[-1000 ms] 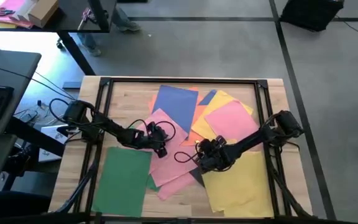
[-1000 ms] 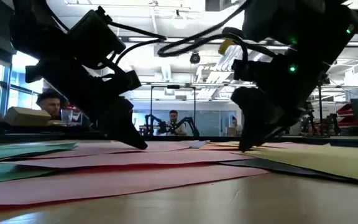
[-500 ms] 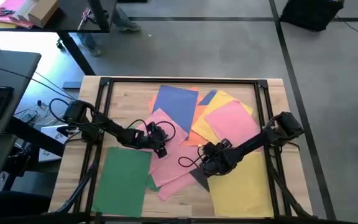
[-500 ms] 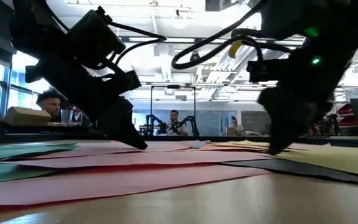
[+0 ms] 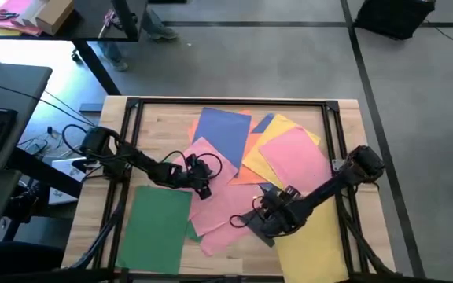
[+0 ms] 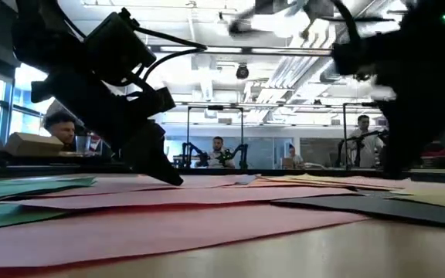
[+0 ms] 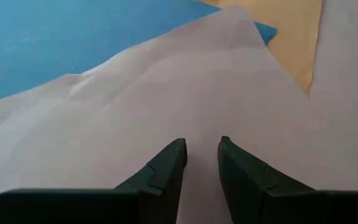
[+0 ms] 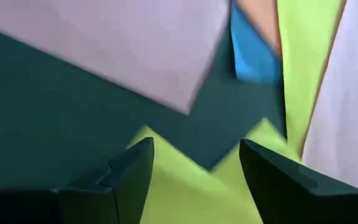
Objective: Organize paper
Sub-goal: Stack the yellow paper on top of the other yellow paper to the bottom right of the table
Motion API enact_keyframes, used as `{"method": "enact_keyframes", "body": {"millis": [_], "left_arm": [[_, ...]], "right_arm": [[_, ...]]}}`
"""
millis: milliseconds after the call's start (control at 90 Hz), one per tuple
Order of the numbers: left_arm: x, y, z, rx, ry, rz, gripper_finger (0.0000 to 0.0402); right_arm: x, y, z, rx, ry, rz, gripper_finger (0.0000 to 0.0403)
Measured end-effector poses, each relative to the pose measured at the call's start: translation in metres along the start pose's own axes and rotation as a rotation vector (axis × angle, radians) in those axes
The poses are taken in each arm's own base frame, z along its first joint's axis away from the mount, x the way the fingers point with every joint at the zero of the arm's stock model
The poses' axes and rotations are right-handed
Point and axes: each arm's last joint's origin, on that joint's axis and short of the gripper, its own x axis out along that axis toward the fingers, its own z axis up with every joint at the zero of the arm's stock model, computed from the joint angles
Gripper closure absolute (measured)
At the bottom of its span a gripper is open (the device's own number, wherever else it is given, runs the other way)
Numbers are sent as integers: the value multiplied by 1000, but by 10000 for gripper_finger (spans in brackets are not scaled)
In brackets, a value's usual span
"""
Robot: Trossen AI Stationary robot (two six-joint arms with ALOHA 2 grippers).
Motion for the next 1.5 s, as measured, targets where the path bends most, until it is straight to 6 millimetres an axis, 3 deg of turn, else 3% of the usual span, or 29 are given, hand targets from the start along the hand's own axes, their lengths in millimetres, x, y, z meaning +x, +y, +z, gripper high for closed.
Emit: {"method": "enact_keyframes", "body": {"millis": [144, 289, 422, 667, 911, 1500], "left_arm": [[0, 0, 0, 1, 1, 1, 317], [0, 1, -1, 6, 8, 8, 317], [0, 0, -1, 5, 8, 7, 317], [0, 0, -1, 12, 8, 6, 317], [0, 0, -1, 12, 10, 4, 317], [0, 0, -1, 32, 11, 2, 317]], "right_arm": [[-10, 9, 4, -87, 31, 84, 179], [-16, 14, -17, -119, 223, 166, 179], [-22, 20, -32, -90, 229, 184, 179], [-3, 14, -44, -51, 190, 158, 179], [8, 1, -36, -54, 200, 70, 179], [11, -32, -27, -92, 194, -246, 179]]}}
